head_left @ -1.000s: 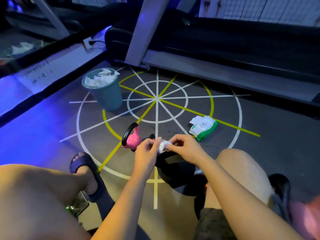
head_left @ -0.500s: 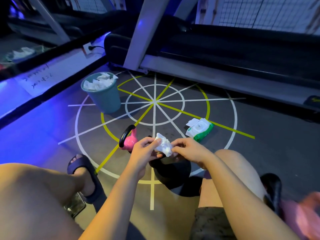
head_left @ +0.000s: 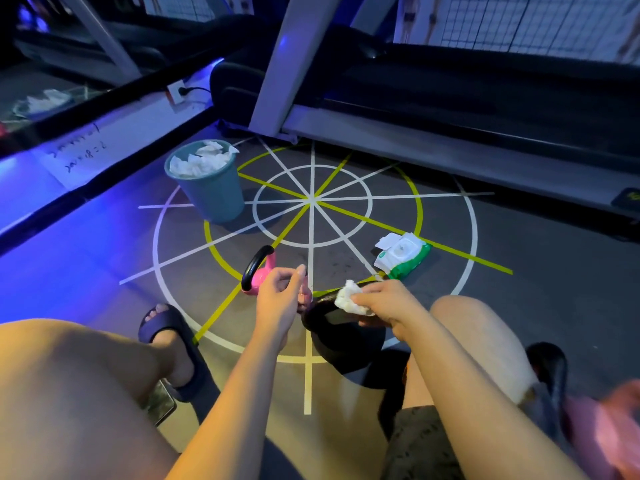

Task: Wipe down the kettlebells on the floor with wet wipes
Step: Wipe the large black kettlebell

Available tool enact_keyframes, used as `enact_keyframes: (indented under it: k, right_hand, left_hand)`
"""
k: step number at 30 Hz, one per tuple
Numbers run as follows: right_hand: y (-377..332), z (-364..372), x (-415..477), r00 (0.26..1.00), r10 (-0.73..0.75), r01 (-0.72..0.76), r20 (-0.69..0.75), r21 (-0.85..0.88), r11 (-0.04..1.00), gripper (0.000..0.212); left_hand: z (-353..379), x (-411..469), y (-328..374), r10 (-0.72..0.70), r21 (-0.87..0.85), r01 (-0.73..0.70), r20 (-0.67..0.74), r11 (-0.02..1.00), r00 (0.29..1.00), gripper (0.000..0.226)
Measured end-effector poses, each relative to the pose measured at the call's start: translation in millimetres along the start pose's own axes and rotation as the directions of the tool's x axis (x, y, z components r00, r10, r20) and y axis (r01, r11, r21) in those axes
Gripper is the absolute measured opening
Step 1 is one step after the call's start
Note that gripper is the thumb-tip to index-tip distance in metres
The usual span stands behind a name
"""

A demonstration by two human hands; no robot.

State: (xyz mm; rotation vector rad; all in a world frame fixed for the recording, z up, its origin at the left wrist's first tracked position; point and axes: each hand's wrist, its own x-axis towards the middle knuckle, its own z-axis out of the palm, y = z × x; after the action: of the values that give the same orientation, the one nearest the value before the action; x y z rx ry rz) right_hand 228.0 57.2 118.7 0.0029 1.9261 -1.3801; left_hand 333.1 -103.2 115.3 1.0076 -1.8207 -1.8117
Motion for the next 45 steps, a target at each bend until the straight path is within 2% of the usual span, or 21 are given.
enact_keyframes:
  k: [2,4,6,7,10,12,14,22,25,27,28,29,30,31,33,34,35,36,38,43,45]
  right_hand:
    - [26,11,9,0.988,0.117,-0.119,-0.100,-0.006,0.993,0.017]
    - [50,28,18,0.969,0.189,-0.200,-0.160,-0.059,0.978,0.032]
    - [64,44,19,0.950,0.193,-0.220,-0.244,-0.089,0.971,0.024]
    - [69,53,19,0.952,0.145,-0.178,-0.270,-0.101,0.979,0.016]
    - [80,71,19,0.930,-0.089,0.012,-0.355,-0.215,0.977,0.028]
    - [84,78,22,0.914,-0.162,0.061,-0.371,-0.269,0.961,0.021]
    - [89,83,32,0.912,-0.198,0.068,-0.359,-0.343,0.937,0.017]
    - [94,101,48,0.934,-0.225,0.104,-0.278,-0.392,0.914,0.021]
    - [88,97,51,0.949,-0.094,0.027,-0.300,-0.223,0.975,0.020]
    - [82,96,53,0.961,0.120,-0.082,-0.247,0.160,0.984,0.019]
    - [79,96,52,0.962,0.211,-0.133,-0.174,0.376,0.917,0.021]
    - [76,96,52,0.958,0.269,-0.163,-0.099,0.584,0.796,0.023]
    - [76,96,50,0.957,0.282,-0.159,-0.066,0.694,0.703,0.024]
    - [75,95,48,0.962,0.270,-0.155,-0.040,0.732,0.663,0.025]
    - [75,94,43,0.980,0.178,-0.095,-0.089,0.574,0.813,0.022]
    - [75,94,40,0.983,0.107,-0.043,-0.150,0.374,0.926,0.021]
    - [77,94,40,0.981,0.023,0.015,-0.195,0.191,0.981,0.020]
    - [80,94,41,0.972,-0.082,0.078,-0.220,-0.027,0.997,0.021]
    - [87,94,41,0.959,-0.188,0.135,-0.212,-0.239,0.962,0.020]
    - [91,102,31,0.955,-0.139,0.104,-0.261,-0.142,0.984,0.023]
    - [89,102,33,0.962,-0.056,0.060,-0.267,0.005,0.998,0.027]
  left_hand:
    - [-6,6,-12,0.001,0.045,0.000,-0.029,0.999,1.000,0.016]
    - [-12,13,-27,0.023,0.162,-0.022,-0.008,0.986,1.000,0.009]
    - [-14,15,-35,0.047,0.269,-0.058,0.050,0.961,0.998,0.013]
    - [-14,14,-36,0.059,0.294,-0.081,0.085,0.952,0.995,0.015]
    - [-17,11,-46,0.069,0.378,-0.130,0.171,0.917,0.983,0.019]
    - [-21,10,-56,0.050,0.454,-0.145,0.214,0.879,0.976,0.023]
    - [-24,11,-64,0.030,0.481,-0.134,0.217,0.866,0.976,0.026]
    - [-19,22,-68,0.033,0.411,-0.106,0.183,0.905,0.983,0.034]
    - [-18,21,-69,0.038,0.400,-0.107,0.176,0.910,0.984,0.032]
    - [-17,17,-67,0.047,0.389,-0.115,0.181,0.914,0.982,0.031]
    - [-17,15,-68,0.044,0.383,-0.110,0.179,0.917,0.983,0.031]
    - [-17,14,-69,0.038,0.378,-0.101,0.171,0.920,0.985,0.030]
    - [-17,12,-68,0.031,0.376,-0.091,0.161,0.922,0.986,0.030]
    - [-16,11,-66,0.025,0.374,-0.081,0.152,0.924,0.988,0.030]
    - [-14,9,-65,0.021,0.371,-0.074,0.145,0.926,0.989,0.031]
    - [-14,8,-65,0.026,0.378,-0.080,0.146,0.922,0.989,0.031]
    - [-14,7,-66,0.032,0.390,-0.088,0.147,0.917,0.989,0.032]
    - [-13,6,-65,0.034,0.399,-0.090,0.145,0.912,0.989,0.032]
    - [-12,6,-66,0.030,0.413,-0.085,0.139,0.907,0.990,0.034]
    - [-13,10,-67,0.022,0.470,-0.090,0.147,0.878,0.989,0.037]
    - [-13,9,-68,0.037,0.477,-0.101,0.141,0.873,0.989,0.038]
